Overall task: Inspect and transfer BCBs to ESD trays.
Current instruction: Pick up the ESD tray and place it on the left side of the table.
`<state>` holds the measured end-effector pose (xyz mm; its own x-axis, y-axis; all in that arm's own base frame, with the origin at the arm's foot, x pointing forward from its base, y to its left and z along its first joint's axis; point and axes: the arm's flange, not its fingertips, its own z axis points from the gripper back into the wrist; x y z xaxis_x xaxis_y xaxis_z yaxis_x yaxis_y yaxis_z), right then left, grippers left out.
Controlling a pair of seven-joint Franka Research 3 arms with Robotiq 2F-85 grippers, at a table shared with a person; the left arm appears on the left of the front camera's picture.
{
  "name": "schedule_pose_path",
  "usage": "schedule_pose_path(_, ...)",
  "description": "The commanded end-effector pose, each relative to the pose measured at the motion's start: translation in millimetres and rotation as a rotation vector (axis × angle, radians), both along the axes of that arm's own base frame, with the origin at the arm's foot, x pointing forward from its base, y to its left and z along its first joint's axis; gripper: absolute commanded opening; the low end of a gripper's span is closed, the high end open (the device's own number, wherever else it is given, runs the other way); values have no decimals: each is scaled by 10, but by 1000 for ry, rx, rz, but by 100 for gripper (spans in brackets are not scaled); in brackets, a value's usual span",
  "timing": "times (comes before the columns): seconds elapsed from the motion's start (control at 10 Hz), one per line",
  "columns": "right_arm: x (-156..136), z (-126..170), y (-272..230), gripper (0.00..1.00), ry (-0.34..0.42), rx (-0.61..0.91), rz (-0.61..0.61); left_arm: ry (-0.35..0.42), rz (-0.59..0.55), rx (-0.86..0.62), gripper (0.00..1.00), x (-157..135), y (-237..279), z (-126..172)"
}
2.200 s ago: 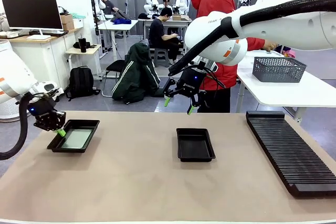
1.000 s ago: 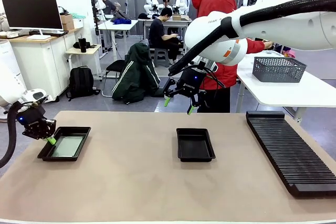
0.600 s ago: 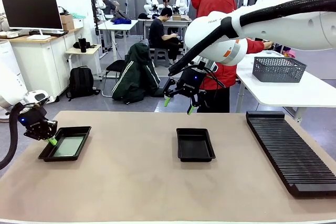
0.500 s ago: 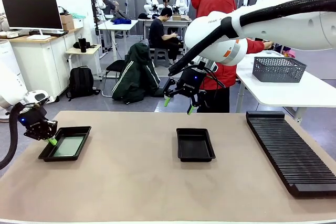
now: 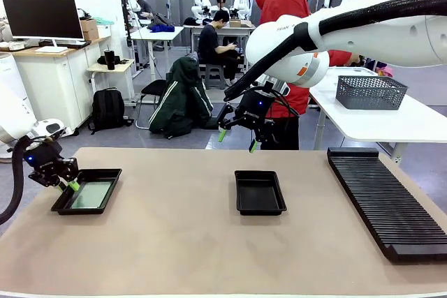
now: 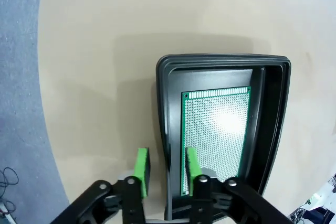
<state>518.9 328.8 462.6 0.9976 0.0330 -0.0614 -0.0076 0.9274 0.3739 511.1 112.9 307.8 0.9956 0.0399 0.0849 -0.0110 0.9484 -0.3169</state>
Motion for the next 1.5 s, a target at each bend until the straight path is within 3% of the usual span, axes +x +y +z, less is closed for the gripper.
schedule_pose_path(0.0, 3, -2, 12, 100, 6, -12, -3, 8, -10, 6, 100, -20, 11, 43)
schedule_pose_path(0.1, 3, -2, 12, 100, 6, -12, -3, 9, -10, 9, 100, -27, 8, 56)
schedule_pose_path(0.2, 3, -2, 12, 100, 6, -12, -3, 7, -10, 11, 93, -40, 9, 92)
schedule_pose_path(0.3, 3, -2, 12, 100, 6, -12, -3, 4, -11, 17, 100, -55, 10, 148)
schedule_pose_path(1.0, 3, -2, 12, 100, 6, -12, -3, -23, -32, 77, 100, -187, -22, 1015)
schedule_pose_path(1.4, 3, -2, 12, 100, 6, -12, -3, -18, -54, 86, 100, -228, -13, 1239)
